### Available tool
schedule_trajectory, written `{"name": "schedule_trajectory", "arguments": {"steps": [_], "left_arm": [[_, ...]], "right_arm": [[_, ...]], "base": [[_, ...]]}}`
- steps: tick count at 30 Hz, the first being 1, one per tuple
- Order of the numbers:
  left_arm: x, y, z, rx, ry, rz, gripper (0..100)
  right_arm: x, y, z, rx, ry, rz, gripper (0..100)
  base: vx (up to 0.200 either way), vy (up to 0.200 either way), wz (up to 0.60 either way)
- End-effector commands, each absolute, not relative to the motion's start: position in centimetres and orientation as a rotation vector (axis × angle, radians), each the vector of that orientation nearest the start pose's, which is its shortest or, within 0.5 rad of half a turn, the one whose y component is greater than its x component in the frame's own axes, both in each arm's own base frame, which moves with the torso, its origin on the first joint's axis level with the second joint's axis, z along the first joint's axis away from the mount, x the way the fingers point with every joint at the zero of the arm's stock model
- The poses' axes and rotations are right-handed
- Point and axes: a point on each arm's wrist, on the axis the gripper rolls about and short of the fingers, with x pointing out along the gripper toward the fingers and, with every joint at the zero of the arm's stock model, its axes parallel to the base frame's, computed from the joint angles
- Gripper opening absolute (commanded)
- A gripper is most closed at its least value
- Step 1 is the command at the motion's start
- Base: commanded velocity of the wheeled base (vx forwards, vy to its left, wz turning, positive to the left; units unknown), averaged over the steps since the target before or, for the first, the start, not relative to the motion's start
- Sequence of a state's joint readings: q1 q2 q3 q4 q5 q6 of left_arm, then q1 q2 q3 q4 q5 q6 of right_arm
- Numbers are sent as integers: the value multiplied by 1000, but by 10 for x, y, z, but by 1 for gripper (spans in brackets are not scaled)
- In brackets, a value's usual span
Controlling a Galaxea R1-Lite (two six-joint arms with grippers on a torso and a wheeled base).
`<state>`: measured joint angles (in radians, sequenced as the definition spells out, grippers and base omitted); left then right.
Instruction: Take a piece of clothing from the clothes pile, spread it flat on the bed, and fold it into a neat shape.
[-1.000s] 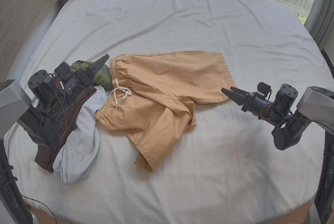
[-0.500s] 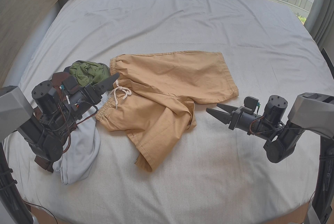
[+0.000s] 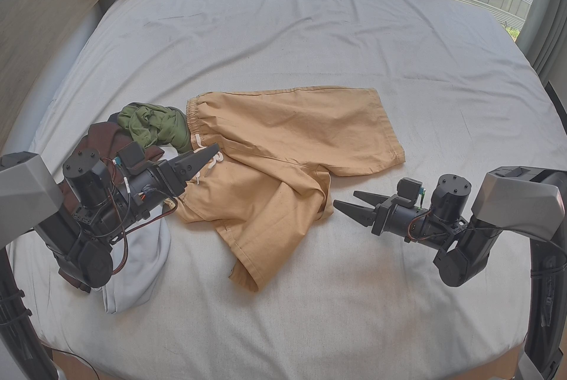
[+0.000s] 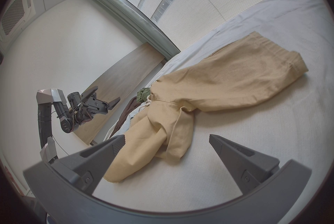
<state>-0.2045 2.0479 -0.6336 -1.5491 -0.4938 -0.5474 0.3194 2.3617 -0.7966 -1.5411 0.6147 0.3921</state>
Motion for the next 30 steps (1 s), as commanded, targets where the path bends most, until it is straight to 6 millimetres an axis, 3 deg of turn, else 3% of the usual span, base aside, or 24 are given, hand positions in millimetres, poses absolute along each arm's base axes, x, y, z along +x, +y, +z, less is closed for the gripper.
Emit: {"name": "schedule_trajectory", "arguments": {"steps": [1, 9, 27, 28, 30], "left_arm": [[328, -80, 119, -503, 58, -720, 100], [328, -80, 120, -503, 56, -718, 100], [329, -80, 120, -501, 54, -718, 100], [329, -80, 120, -501, 54, -718, 100], [329, -80, 120, -502, 54, -717, 100]], "right_arm": [[364, 139, 23, 370, 237, 922, 100], [366, 151, 12, 370, 250, 921, 100], [370, 157, -6, 375, 274, 906, 100], [371, 158, -5, 374, 269, 909, 0], [372, 159, -4, 375, 265, 910, 0]], "base": [[0, 0, 0], [0, 0, 0], [0, 0, 0], [0, 0, 0], [0, 0, 0]]}}
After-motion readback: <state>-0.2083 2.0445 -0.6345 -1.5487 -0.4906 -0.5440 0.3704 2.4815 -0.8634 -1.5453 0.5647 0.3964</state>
